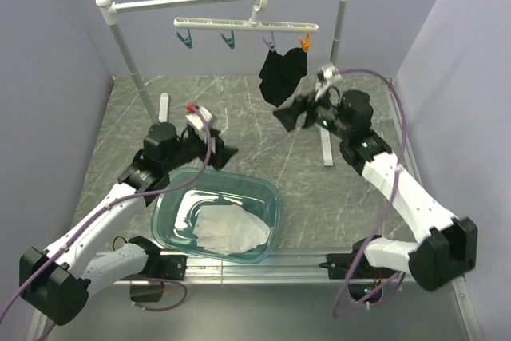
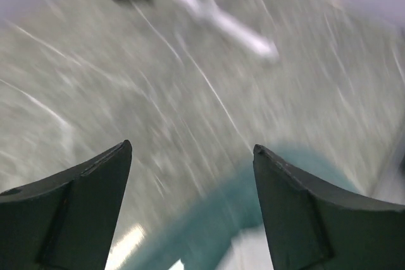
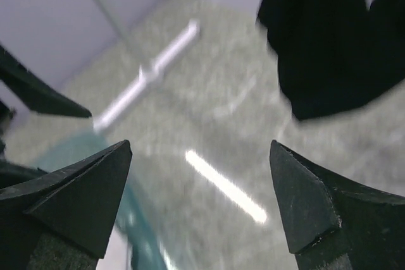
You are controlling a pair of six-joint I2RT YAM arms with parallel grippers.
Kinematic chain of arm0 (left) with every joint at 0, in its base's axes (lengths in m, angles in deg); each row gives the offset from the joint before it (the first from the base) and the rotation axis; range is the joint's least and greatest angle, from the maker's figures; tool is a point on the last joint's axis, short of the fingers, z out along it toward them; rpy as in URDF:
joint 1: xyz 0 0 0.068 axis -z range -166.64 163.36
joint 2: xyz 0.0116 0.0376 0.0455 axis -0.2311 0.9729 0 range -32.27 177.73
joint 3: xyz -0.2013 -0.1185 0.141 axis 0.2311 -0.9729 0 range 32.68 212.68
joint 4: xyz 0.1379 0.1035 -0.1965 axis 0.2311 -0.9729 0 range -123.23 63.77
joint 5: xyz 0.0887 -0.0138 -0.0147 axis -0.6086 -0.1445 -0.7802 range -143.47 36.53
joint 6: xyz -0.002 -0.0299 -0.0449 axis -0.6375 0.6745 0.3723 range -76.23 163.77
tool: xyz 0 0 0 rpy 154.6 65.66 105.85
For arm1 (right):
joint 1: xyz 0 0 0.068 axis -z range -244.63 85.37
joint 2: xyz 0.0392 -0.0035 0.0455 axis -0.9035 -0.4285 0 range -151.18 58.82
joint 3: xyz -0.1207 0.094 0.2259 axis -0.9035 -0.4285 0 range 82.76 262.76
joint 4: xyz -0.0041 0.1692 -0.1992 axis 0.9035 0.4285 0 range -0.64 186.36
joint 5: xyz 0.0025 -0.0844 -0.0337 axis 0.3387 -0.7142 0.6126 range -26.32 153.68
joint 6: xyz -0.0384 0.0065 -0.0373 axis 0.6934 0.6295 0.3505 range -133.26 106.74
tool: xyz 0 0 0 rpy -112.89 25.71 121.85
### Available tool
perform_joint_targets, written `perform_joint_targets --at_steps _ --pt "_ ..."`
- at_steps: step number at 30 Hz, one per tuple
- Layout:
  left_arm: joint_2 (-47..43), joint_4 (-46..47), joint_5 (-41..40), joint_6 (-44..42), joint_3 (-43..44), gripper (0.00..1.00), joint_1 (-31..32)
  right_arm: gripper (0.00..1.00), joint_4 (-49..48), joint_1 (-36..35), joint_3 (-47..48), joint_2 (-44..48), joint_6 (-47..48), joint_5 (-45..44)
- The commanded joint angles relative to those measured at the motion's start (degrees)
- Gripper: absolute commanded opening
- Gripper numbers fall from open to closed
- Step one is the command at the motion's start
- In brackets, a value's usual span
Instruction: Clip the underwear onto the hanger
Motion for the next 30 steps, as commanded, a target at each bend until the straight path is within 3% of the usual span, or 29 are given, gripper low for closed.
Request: perform_joint_targets --at_steps 1,5,9,16,30 --pt "2.2 22.7 -11.0 9.9 2.8 0.85 -2.9 0.96 -17.2 -1.8 8.5 -6.3 -6.4 -6.0" --pt "12.5 34.6 -14.7 15.1 9.8 0.89 -7.0 0.96 -22.7 -3.3 18.6 -13.4 -7.3 -7.4" --pt "19.7 43.5 -16.3 14.2 16.8 0.89 -7.7 0.96 -22.2 -3.7 26.3 -18.9 -6.7 -7.9" --pt "26.5 61.5 -12.8 8.7 16.6 0.86 -7.7 0.98 -20.4 -4.4 30.8 -20.4 -2.8 -9.2" --pt "38.1 71.8 -9.8 14.1 23.8 0.70 -7.8 0.94 -20.0 -5.0 36.0 -25.1 -6.5 -8.0"
